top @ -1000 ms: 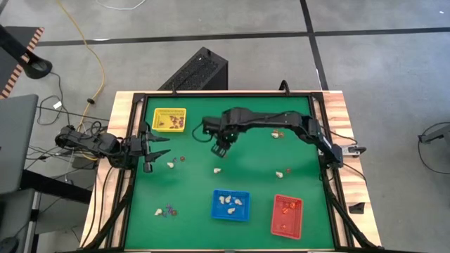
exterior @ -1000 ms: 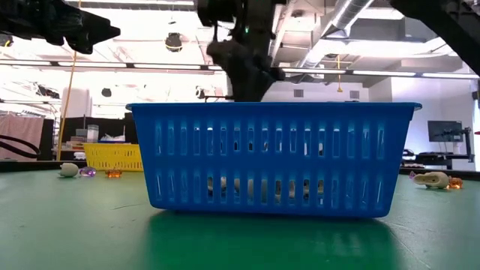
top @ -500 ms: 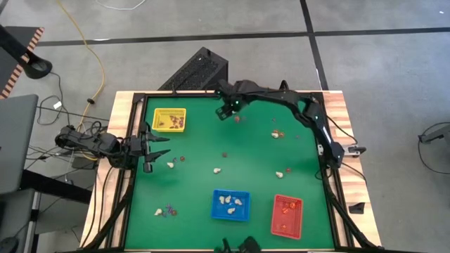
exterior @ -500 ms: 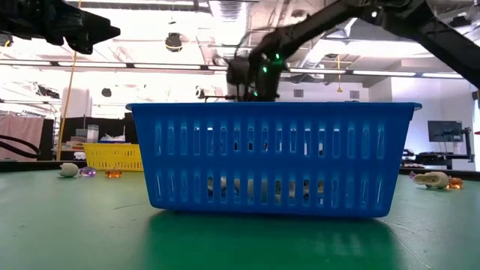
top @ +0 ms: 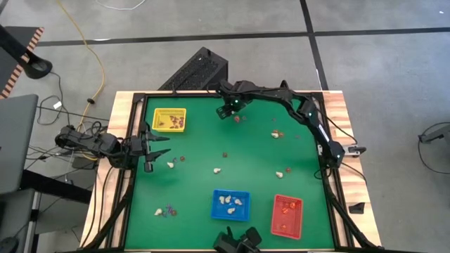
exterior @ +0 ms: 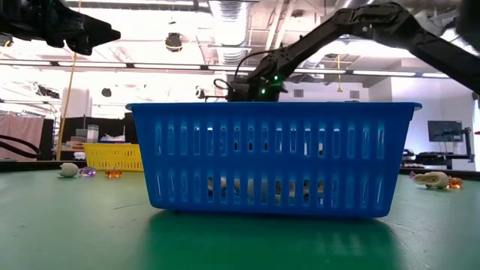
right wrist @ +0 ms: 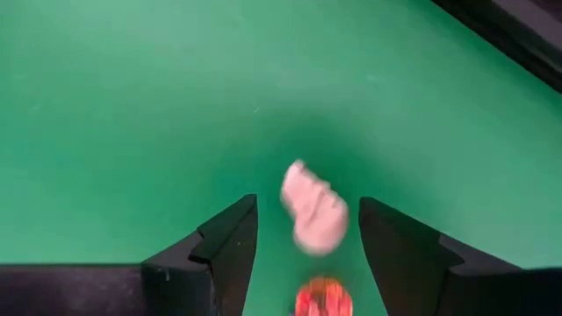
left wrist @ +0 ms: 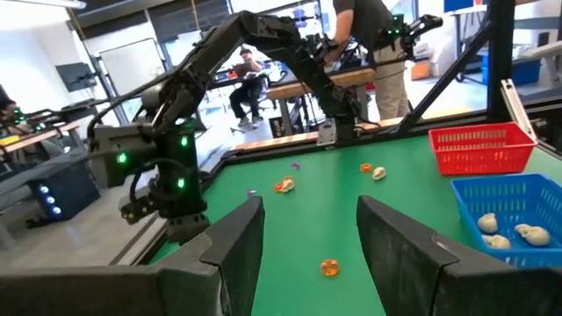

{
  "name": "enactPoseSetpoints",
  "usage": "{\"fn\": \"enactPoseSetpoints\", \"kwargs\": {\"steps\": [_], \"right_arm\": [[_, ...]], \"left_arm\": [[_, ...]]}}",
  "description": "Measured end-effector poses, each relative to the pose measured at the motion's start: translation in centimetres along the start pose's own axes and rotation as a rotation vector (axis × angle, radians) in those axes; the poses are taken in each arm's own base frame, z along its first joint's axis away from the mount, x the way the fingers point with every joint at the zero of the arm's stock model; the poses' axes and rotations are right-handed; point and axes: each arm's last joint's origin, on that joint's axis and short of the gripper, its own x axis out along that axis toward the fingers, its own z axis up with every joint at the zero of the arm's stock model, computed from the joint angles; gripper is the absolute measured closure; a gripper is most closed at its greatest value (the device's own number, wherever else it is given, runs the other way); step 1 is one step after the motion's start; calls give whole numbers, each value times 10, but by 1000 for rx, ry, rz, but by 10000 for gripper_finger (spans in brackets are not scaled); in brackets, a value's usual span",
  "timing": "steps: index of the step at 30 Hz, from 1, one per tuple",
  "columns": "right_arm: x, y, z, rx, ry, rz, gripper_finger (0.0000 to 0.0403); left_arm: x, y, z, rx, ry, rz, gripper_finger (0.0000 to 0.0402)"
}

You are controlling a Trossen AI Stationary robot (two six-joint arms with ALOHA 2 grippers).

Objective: Sort Halloween decoration
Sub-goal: Put the white skull toy into the blue basket

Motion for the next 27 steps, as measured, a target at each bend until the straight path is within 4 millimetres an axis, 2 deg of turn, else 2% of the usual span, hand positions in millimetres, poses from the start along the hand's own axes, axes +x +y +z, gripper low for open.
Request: {"fn": "enactPoseSetpoints", "kwargs": {"steps": [3, 10, 14, 22, 27], "right_arm": [[11, -2, -1, 3, 14, -6, 172], [11, -1, 0, -4, 20, 16, 181], [12, -2, -1, -7, 22, 15, 206], [12, 0, -3, -26, 42, 8, 282], [-1, 13, -7, -64, 85, 42, 292]], "left_arm": [[0, 0, 0, -1, 0, -2, 228], [0, 0, 0, 0, 0, 0, 228], [0, 0, 0, -1, 0, 0, 228], [0, 0, 0, 0, 1, 0, 228], [0, 0, 0, 5, 2, 0, 228]]}}
